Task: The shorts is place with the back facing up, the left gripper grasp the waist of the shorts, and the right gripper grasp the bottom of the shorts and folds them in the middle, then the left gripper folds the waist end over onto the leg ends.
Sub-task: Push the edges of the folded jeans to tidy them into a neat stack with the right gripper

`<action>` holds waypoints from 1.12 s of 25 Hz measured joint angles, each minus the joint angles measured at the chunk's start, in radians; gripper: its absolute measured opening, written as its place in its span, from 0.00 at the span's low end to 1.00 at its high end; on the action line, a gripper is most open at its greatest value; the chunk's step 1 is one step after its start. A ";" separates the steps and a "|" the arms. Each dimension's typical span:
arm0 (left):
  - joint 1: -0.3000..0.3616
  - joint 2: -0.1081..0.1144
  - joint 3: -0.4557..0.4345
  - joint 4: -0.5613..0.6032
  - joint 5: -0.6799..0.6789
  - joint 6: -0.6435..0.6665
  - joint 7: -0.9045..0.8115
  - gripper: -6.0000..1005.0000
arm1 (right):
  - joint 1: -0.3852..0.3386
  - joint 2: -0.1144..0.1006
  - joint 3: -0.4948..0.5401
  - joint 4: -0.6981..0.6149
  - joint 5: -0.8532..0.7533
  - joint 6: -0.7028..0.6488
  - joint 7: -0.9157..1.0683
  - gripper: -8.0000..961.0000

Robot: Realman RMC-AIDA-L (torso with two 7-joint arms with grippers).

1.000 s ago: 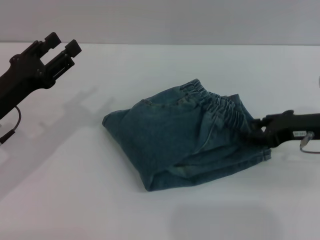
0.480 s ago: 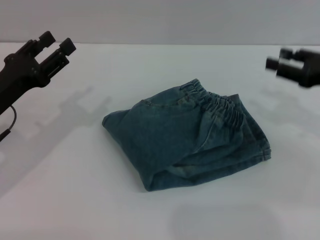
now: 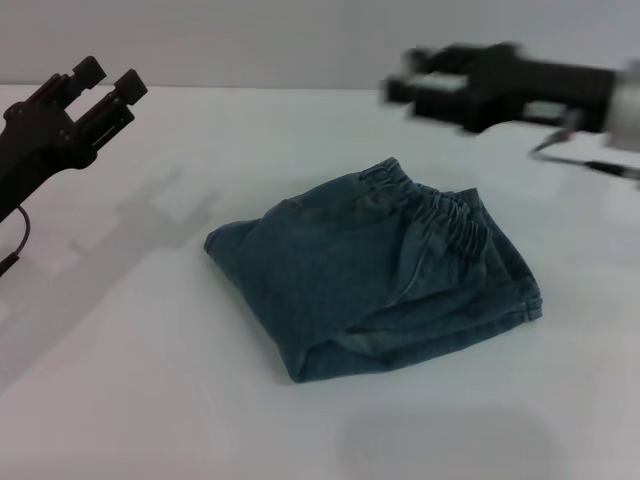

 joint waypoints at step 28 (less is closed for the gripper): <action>-0.023 -0.006 -0.054 -0.025 0.000 -0.031 0.040 0.68 | 0.263 0.016 -0.404 0.172 -0.455 -0.216 0.183 0.56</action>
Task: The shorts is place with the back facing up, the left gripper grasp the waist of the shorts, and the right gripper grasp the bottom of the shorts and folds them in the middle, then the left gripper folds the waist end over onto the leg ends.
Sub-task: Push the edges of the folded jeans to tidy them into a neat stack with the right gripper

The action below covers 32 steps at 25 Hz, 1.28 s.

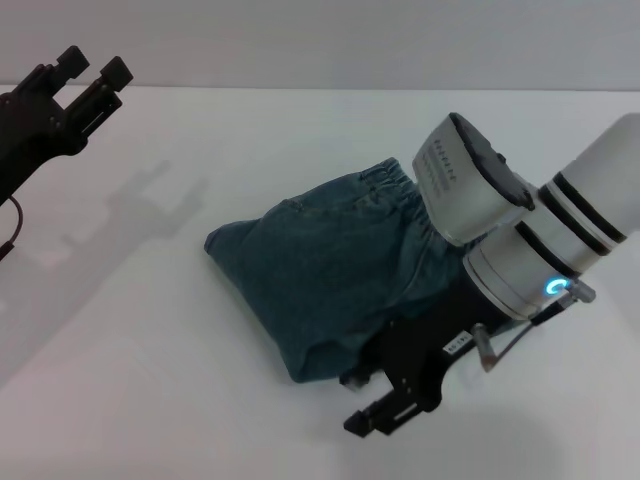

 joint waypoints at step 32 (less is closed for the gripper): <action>-0.005 0.008 -0.039 0.000 0.000 -0.016 0.001 0.68 | 0.029 0.011 -0.199 -0.043 0.128 0.456 0.084 0.56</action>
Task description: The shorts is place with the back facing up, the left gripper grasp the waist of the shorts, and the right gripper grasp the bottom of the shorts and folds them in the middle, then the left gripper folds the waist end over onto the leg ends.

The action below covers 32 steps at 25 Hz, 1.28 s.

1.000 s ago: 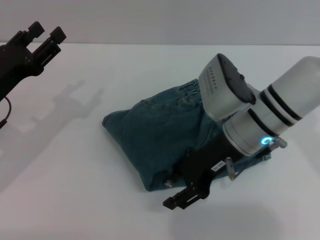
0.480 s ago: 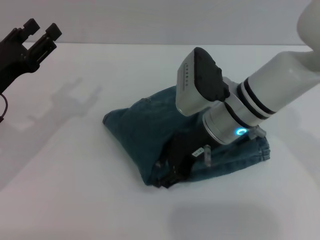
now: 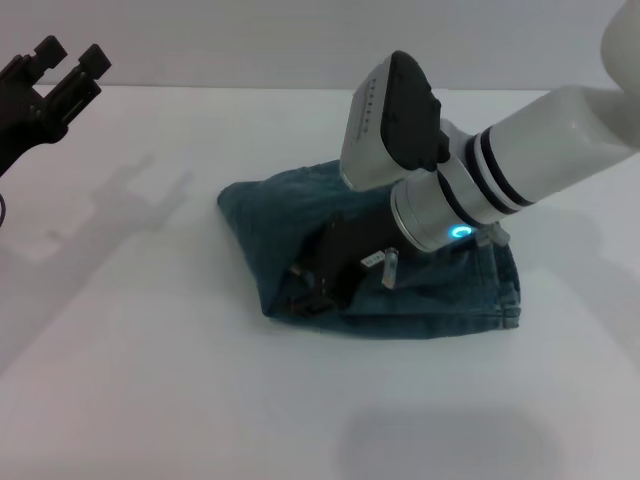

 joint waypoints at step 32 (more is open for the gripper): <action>0.019 -0.004 -0.082 -0.023 -0.003 0.001 0.001 0.68 | -0.535 -0.008 0.204 -0.246 0.779 -0.160 -0.800 0.56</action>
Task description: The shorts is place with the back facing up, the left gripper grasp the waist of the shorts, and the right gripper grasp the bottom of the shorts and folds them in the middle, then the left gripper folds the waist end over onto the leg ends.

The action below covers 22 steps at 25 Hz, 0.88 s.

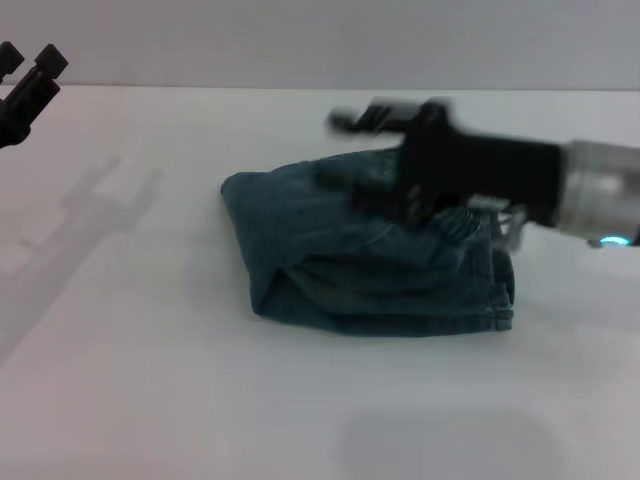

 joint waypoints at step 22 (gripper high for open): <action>0.013 -0.011 -0.351 -0.391 -0.220 0.246 0.501 0.68 | -0.004 0.003 0.095 0.821 1.410 -0.284 -0.843 0.56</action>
